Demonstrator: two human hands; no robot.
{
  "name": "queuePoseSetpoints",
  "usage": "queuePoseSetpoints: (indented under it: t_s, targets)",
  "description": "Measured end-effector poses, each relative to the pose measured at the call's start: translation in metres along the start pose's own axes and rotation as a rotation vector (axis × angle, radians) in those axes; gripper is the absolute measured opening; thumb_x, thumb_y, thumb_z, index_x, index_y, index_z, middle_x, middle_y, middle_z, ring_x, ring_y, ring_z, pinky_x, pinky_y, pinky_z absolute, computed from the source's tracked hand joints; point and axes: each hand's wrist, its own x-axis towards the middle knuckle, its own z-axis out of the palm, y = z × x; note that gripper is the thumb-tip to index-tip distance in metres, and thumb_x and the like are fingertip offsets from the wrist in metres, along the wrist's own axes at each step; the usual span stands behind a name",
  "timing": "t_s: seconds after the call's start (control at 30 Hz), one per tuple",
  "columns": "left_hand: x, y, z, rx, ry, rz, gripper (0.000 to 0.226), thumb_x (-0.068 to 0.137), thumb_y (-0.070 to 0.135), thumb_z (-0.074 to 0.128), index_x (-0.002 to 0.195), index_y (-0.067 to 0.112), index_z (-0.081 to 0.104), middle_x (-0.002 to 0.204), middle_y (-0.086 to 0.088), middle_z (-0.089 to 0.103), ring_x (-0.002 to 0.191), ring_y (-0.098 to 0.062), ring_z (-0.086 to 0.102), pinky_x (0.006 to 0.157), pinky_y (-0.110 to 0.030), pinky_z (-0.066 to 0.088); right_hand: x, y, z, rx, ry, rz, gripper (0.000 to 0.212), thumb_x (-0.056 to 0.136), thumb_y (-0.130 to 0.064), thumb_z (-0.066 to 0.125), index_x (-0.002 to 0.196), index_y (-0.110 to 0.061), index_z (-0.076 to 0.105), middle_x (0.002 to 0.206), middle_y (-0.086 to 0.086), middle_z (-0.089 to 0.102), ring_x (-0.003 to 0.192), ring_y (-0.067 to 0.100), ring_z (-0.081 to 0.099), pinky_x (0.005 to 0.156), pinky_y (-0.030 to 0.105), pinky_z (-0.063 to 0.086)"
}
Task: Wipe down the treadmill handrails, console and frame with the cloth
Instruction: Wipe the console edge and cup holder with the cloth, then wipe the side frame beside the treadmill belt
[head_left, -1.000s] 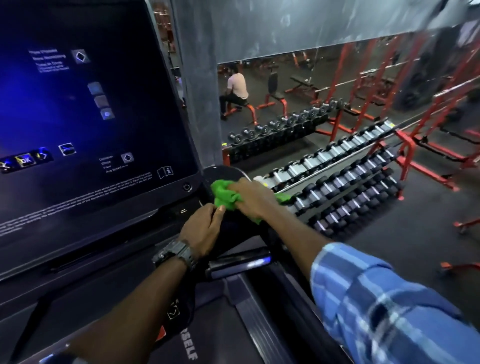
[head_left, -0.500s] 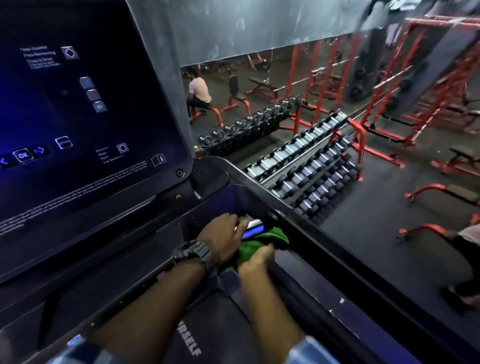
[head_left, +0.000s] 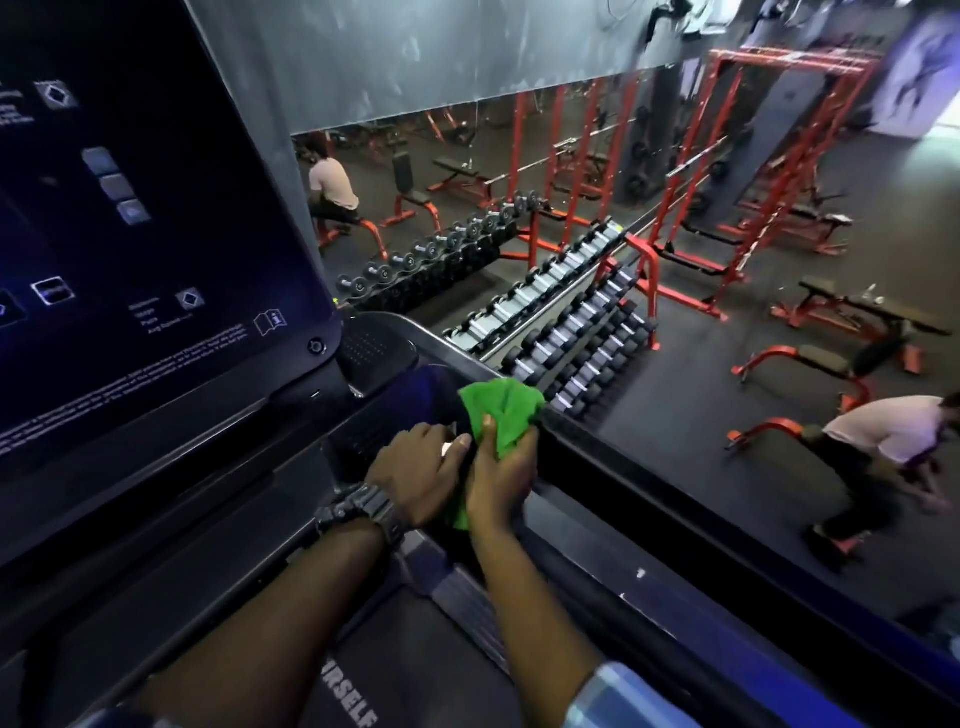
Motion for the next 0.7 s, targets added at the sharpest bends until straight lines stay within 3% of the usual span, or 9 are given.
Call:
queuePoseSetpoints:
  t_s: [0.07,0.13,0.23,0.33,0.43,0.5,0.6,0.7]
  targets:
    - [0.006,0.005,0.006,0.0,0.021,-0.06,0.053,0.094,0.057,0.022,0.101,0.02,0.059,0.104,-0.008,0.061,0.102,-0.031,0.057,0.087,-0.044,0.045,0.014,-0.032,-0.011,-0.202,0.061,-0.298,0.049,0.091,-0.043,0.055,0.126,-0.008,0.052,0.12,0.011,0.059,0.108,0.023,0.054,0.092,0.034,0.044]
    - [0.011,0.01,0.01,0.017,0.033,-0.099,0.052,0.094,0.057,0.022,0.108,0.023,0.06,0.11,-0.006,0.061,0.106,-0.03,0.056,0.088,-0.043,0.045,0.04,-0.043,-0.008,-0.479,0.083,-0.458,0.033,0.087,-0.022,0.062,0.114,-0.005,0.055,0.112,0.016,0.06,0.102,0.032,0.056,0.084,0.038,0.046]
    - [0.018,0.015,0.015,0.049,0.019,-0.107,0.053,0.094,0.057,0.02,0.107,0.024,0.06,0.111,-0.004,0.061,0.106,-0.029,0.054,0.086,-0.043,0.042,0.067,-0.055,0.015,-0.846,-0.141,-0.55,0.03,0.082,-0.011,0.06,0.111,-0.012,0.055,0.113,0.011,0.058,0.104,0.03,0.054,0.082,0.039,0.047]
    - [0.027,0.016,0.019,0.046,0.029,-0.148,0.046,0.097,0.051,0.022,0.092,0.02,0.055,0.108,-0.007,0.061,0.103,-0.031,0.054,0.084,-0.043,0.042,0.087,-0.07,0.046,-0.915,-0.276,-0.649,0.027,0.086,-0.009,0.056,0.113,-0.014,0.054,0.119,0.008,0.055,0.109,0.028,0.053,0.084,0.039,0.048]
    - [0.042,0.014,0.023,-0.056,0.033,-0.167,0.039,0.097,0.047,0.026,0.089,0.017,0.049,0.102,-0.009,0.06,0.097,-0.033,0.056,0.083,-0.046,0.045,0.112,-0.087,0.066,-0.89,-0.419,-0.662,0.024,0.089,-0.013,0.056,0.113,-0.015,0.054,0.118,0.007,0.055,0.108,0.03,0.056,0.081,0.04,0.049]
    - [0.053,0.013,0.028,-0.123,0.036,-0.147,0.034,0.095,0.045,0.027,0.09,0.017,0.047,0.098,-0.008,0.059,0.093,-0.031,0.057,0.081,-0.044,0.046,0.128,-0.09,0.063,-0.93,-0.615,-0.661,0.029,0.089,-0.025,0.062,0.116,-0.016,0.055,0.118,0.007,0.059,0.11,0.031,0.058,0.083,0.039,0.048]
    - [0.066,0.023,0.029,-0.214,0.081,-0.131,0.017,0.095,0.033,0.033,0.088,0.021,0.042,0.093,-0.002,0.055,0.084,-0.021,0.052,0.075,-0.032,0.038,0.148,-0.079,0.026,-0.941,-0.816,-0.552,0.041,0.081,-0.035,0.069,0.119,-0.022,0.058,0.12,0.006,0.064,0.11,0.029,0.06,0.086,0.036,0.05]
    - [0.079,0.042,0.027,-0.208,0.1,-0.031,0.023,0.088,0.028,0.034,0.093,0.014,0.051,0.095,-0.007,0.06,0.087,-0.025,0.054,0.074,-0.033,0.038,0.156,-0.065,-0.039,-0.853,-0.876,-0.396,0.038,0.075,-0.028,0.074,0.111,-0.023,0.064,0.107,0.003,0.067,0.099,0.025,0.063,0.075,0.029,0.046]
